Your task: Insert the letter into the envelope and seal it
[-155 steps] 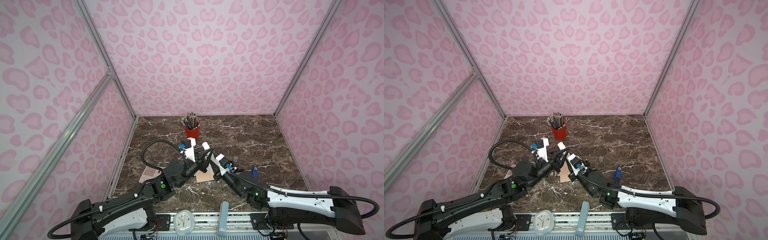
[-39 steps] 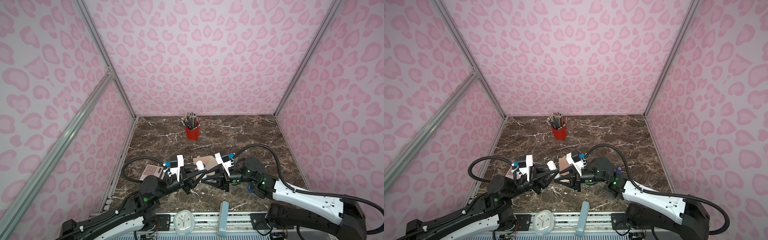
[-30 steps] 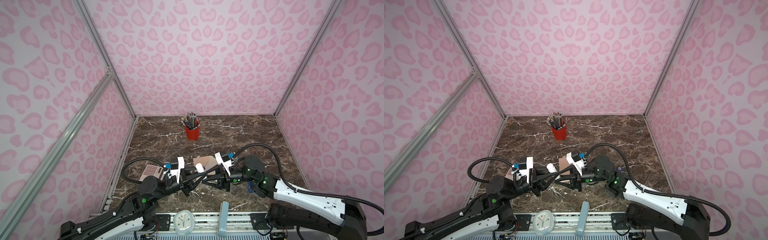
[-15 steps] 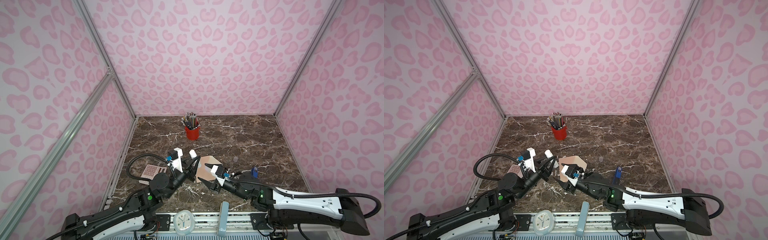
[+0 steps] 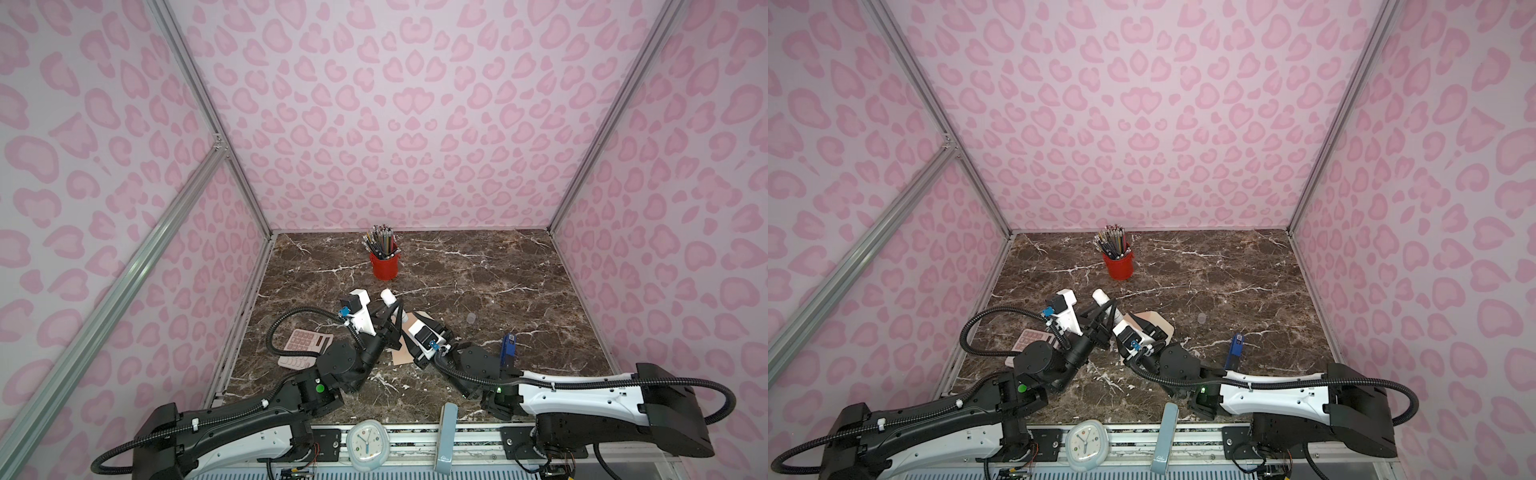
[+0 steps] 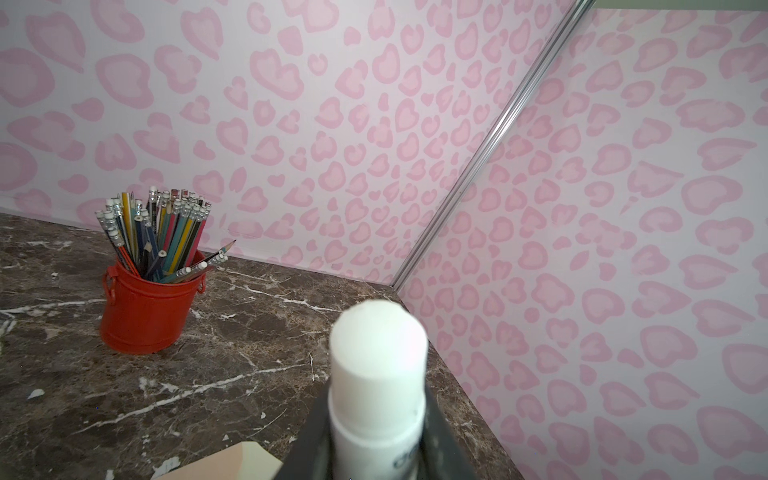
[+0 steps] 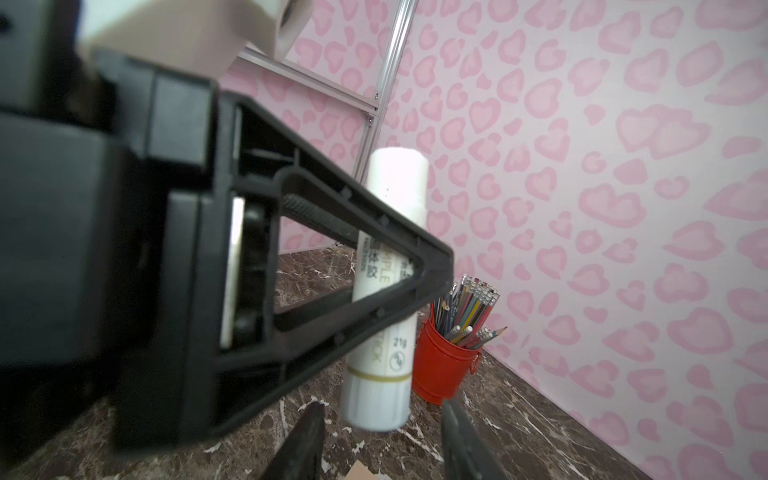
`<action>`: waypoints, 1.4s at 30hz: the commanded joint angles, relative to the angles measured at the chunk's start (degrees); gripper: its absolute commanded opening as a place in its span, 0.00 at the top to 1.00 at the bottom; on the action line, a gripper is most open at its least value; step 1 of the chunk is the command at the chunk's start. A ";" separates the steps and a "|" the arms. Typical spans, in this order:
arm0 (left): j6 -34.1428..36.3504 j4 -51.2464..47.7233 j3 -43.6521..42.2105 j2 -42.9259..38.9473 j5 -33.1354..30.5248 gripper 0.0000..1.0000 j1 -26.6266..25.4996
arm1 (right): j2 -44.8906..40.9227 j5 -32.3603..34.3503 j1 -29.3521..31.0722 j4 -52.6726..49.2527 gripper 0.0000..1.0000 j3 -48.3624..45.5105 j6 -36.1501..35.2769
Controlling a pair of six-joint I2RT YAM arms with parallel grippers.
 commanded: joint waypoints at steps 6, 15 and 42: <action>-1.10 3.66 0.76 0.93 -0.57 0.96 -0.14 | 2.05 0.68 -0.70 2.76 0.61 1.69 0.51; -1.48 3.84 0.41 0.90 -0.22 0.96 -0.14 | 3.13 0.75 -1.01 3.23 0.77 2.05 1.89; -1.50 4.27 -15.69 -17.41 48.83 0.96 10.67 | -18.21 -45.70 -16.02 -0.27 0.93 -5.31 40.32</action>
